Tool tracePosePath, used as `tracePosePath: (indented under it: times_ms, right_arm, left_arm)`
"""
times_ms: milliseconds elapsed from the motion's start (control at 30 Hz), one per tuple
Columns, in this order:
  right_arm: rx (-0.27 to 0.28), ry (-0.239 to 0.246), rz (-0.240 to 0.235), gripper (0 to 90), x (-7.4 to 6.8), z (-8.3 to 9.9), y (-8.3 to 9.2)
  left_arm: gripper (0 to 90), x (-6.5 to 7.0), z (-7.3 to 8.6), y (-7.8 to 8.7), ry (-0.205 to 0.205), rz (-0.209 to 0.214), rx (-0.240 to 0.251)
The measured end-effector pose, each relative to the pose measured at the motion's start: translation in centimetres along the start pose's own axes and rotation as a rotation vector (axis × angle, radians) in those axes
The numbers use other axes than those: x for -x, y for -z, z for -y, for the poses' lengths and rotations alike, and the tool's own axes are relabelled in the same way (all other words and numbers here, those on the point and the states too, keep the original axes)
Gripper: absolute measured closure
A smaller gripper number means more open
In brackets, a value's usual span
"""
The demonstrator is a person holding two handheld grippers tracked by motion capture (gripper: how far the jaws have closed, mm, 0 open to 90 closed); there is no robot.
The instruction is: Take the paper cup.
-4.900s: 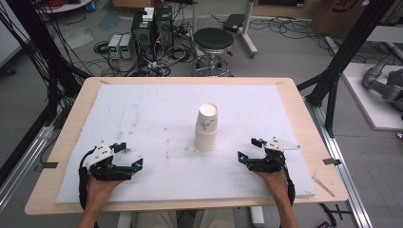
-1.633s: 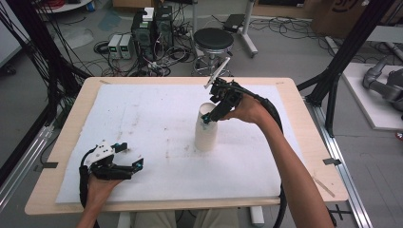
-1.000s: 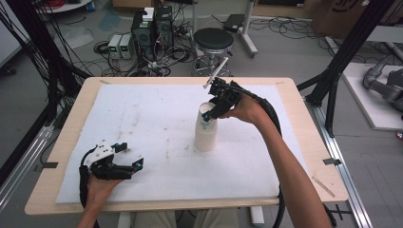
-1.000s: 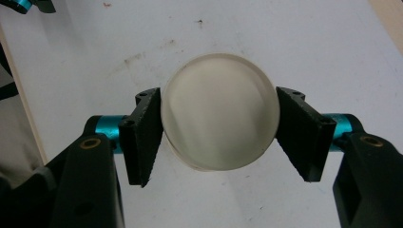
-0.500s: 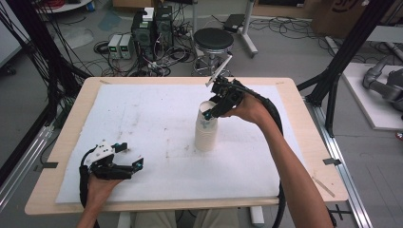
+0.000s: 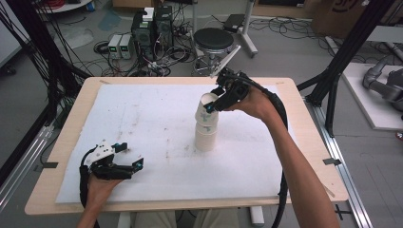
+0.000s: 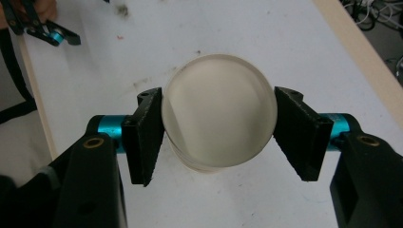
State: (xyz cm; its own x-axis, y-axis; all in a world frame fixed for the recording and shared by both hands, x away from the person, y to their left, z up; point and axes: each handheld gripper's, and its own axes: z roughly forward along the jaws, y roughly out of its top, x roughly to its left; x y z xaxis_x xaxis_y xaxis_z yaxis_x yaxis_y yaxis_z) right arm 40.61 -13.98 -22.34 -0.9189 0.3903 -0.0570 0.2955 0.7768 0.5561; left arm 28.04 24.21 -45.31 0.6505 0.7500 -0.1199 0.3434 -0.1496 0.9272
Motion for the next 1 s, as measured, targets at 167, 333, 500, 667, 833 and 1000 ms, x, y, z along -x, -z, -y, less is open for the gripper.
tracePosePath:
  times_ms: [167,333,500,667,833,1000]
  right_arm:
    - [0.031,0.012,0.015,38.3,-0.1,-1.1,2.2]
    - [0.056,0.023,0.036,38.3,-0.2,-2.2,4.6]
    - [0.069,0.028,0.052,38.4,-0.4,-2.7,6.1]
    - [0.07,0.022,0.047,38.4,-0.5,-2.5,6.4]
    - [0.117,0.027,0.021,38.4,-1.3,-1.4,6.8]
    - [0.241,0.05,-0.026,38.3,-2.9,0.7,7.2]
  left_arm:
    - [6.2,0.0,0.0,0.0,-0.002,-0.002,0.005]
    - [6.2,0.0,0.0,0.0,0.0,-0.003,0.004]
    - [6.3,0.0,0.0,0.0,-0.001,-0.003,0.004]
    - [6.2,0.0,0.0,0.0,-0.002,-0.003,0.005]
    - [6.3,-0.1,0.0,0.1,0.006,0.007,0.01]
    - [6.3,-0.1,0.1,0.2,0.005,0.014,0.022]
